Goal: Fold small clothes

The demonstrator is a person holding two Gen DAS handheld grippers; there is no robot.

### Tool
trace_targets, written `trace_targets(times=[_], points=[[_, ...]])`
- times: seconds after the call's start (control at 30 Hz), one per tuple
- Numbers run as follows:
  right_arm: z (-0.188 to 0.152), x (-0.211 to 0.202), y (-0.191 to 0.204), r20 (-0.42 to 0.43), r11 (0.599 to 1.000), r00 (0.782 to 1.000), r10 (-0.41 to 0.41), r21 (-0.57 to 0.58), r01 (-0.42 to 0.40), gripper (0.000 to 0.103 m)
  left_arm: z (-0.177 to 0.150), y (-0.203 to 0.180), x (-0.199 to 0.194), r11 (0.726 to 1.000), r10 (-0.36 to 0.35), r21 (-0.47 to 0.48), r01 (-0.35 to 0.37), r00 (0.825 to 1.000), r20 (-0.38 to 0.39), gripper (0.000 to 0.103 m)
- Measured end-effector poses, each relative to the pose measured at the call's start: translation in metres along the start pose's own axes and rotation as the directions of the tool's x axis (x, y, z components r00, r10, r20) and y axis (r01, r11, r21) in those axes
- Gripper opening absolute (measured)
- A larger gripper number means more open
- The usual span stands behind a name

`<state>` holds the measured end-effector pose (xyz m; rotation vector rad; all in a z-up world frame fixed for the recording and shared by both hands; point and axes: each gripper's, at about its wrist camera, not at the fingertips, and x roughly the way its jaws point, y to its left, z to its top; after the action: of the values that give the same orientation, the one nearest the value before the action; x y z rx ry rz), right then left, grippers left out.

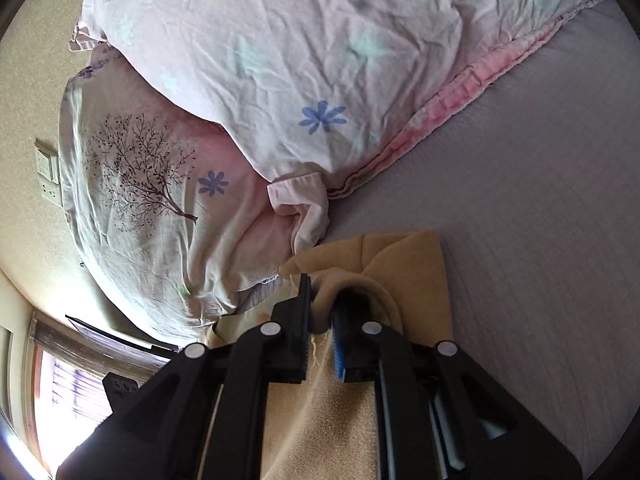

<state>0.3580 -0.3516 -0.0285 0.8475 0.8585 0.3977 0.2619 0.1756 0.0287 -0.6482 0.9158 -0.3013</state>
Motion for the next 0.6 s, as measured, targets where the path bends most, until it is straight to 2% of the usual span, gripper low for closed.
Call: trace_targets(times=[0.03,0.2,0.23,0.27,0.3,0.33,0.37,0.43,0.6], points=[[-0.010,0.002,-0.002,0.000,1.000,1.000,0.000,-0.002,0.000,0.011,-0.001,-0.002,0.002,1.000,0.003,0.003,-0.003,1.000,-0.006,0.008],[-0.013,-0.004,-0.004,-0.009,1.000,1.000,0.001,-0.017,-0.002,0.011,0.001,-0.003,0.015,1.000,0.001,0.014,-0.001,0.999,-0.036,0.009],[-0.010,0.000,0.002,-0.009,1.000,1.000,-0.001,-0.018,0.001,0.011,0.001,-0.002,0.016,1.000,-0.005,0.013,0.005,0.999,-0.049,0.016],[-0.009,0.000,0.004,-0.009,1.000,1.000,0.000,-0.020,0.000,0.011,0.002,-0.003,0.019,1.000,-0.007,0.007,0.008,0.998,-0.057,0.036],[-0.010,0.000,0.003,-0.010,1.000,1.000,0.003,-0.021,-0.003,0.012,0.005,-0.003,0.019,1.000,-0.018,0.001,0.018,0.998,-0.060,0.051],[-0.010,0.002,0.004,-0.012,1.000,1.000,0.005,-0.022,-0.005,0.012,0.007,-0.002,0.015,0.999,-0.038,-0.004,0.038,0.998,-0.042,0.069],[-0.011,0.002,0.004,-0.012,1.000,1.000,0.007,-0.022,-0.007,0.012,0.008,-0.002,0.010,0.999,-0.038,0.001,0.038,0.999,-0.022,0.075],[-0.012,0.003,0.002,-0.014,1.000,1.000,0.013,-0.021,-0.013,0.012,0.012,-0.003,0.003,1.000,-0.005,0.020,0.005,1.000,-0.004,0.075],[-0.014,0.005,0.000,-0.010,1.000,1.000,0.022,-0.014,-0.022,0.012,0.014,0.001,0.005,1.000,0.022,0.016,-0.022,0.999,-0.042,0.072]])
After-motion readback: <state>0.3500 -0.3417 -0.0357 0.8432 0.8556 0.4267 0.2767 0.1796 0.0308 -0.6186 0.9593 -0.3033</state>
